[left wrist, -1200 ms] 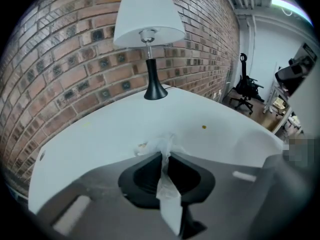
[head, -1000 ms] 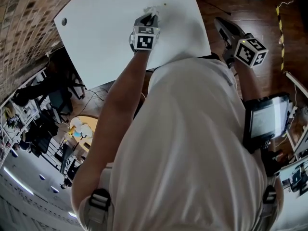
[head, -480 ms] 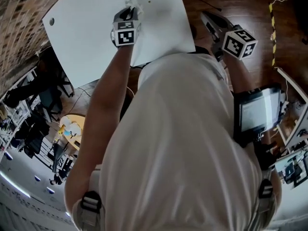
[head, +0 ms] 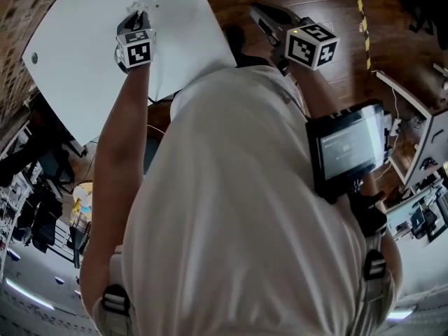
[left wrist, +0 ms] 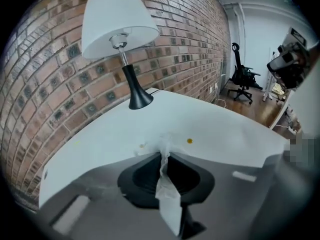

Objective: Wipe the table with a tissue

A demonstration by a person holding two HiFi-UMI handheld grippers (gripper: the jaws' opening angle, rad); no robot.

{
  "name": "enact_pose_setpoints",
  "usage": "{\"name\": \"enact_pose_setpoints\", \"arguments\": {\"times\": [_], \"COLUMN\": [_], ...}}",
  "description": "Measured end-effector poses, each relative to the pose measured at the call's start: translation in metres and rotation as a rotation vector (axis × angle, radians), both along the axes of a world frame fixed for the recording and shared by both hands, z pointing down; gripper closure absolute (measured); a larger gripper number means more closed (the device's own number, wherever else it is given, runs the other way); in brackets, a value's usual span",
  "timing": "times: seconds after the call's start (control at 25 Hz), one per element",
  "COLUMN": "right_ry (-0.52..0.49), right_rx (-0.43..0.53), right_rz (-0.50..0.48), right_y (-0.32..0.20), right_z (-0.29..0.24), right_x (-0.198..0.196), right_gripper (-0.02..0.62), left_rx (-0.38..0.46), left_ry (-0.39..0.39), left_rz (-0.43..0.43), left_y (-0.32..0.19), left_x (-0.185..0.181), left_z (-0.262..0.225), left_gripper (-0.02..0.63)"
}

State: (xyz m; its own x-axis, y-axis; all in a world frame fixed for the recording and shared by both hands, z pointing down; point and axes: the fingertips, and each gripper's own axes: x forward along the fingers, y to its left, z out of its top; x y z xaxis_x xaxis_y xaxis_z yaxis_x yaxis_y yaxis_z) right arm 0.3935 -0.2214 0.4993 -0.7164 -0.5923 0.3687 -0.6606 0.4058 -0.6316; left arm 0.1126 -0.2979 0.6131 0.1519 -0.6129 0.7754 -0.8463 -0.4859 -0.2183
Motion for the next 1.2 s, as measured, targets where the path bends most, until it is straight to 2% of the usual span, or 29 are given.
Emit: {"name": "enact_pose_setpoints", "arguments": {"times": [0.12,0.2,0.4,0.64,0.76,0.84,0.96,1.08,1.2], "right_ry": [0.017,0.019,0.024,0.009,-0.002,-0.008,-0.024,-0.042,-0.052], "right_rx": [-0.004,-0.003,-0.001,0.009,0.013,0.013,0.003,-0.006,-0.006], "right_rz": [-0.015,-0.028,-0.055,-0.093,-0.117,-0.126,-0.123,-0.117,-0.115], "right_y": [0.002,-0.002,-0.008,-0.016,-0.019,-0.021,-0.022,-0.023,-0.025], "right_z": [0.005,0.008,0.007,0.006,0.005,0.005,0.006,0.005,0.005], "right_x": [0.012,0.012,0.011,0.0,-0.009,-0.011,-0.012,-0.012,-0.01], "right_gripper": [0.588,0.588,0.588,0.588,0.588,0.588,0.588,0.588,0.588], "left_rx": [-0.016,-0.017,-0.002,-0.012,-0.024,-0.053,-0.177,-0.315,-0.363], "left_ry": [0.002,-0.001,-0.014,-0.028,-0.01,0.057,0.285,0.462,0.608], "left_rz": [-0.034,-0.016,0.103,0.234,0.268,0.246,0.189,0.206,0.207], "left_y": [0.002,-0.005,-0.01,0.012,0.03,0.04,0.058,0.081,0.1], "left_x": [0.01,0.016,0.035,0.07,0.087,0.099,0.125,0.157,0.183], "left_z": [0.013,0.014,0.009,0.011,0.012,0.013,0.009,0.003,-0.01], "left_gripper": [0.577,0.577,0.58,0.585,0.584,0.575,0.571,0.571,0.569]}}
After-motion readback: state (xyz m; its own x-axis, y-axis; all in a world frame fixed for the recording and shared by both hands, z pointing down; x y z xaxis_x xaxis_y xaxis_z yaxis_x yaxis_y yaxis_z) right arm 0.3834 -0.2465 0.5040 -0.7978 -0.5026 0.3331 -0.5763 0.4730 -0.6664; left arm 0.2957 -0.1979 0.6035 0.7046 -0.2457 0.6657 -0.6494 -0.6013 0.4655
